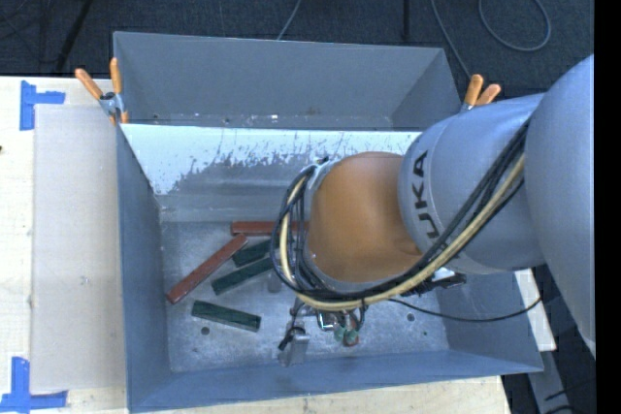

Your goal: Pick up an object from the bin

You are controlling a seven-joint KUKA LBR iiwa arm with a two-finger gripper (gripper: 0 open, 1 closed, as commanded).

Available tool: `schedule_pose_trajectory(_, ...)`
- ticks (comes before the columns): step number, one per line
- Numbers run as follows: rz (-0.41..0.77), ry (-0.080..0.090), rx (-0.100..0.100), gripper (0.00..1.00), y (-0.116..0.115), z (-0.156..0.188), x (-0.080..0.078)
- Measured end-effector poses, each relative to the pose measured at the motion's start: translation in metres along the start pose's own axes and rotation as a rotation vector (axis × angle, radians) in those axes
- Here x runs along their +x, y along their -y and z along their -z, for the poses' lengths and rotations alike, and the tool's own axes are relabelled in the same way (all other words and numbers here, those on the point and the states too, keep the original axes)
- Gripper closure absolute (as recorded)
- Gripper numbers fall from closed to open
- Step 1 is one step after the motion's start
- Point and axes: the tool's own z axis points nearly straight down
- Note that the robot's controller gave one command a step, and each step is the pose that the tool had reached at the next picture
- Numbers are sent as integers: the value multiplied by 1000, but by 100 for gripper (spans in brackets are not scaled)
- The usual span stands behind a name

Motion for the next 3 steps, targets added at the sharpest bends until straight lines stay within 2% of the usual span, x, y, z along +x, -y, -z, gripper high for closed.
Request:
schedule_pose_trajectory(1,-160,11,-3,0,-40,-61,-16)
schedule_pose_trajectory(2,-163,9,-3,100,-39,-61,-16)
schedule_pose_trajectory(3,-151,15,-5,100,-30,51,0)
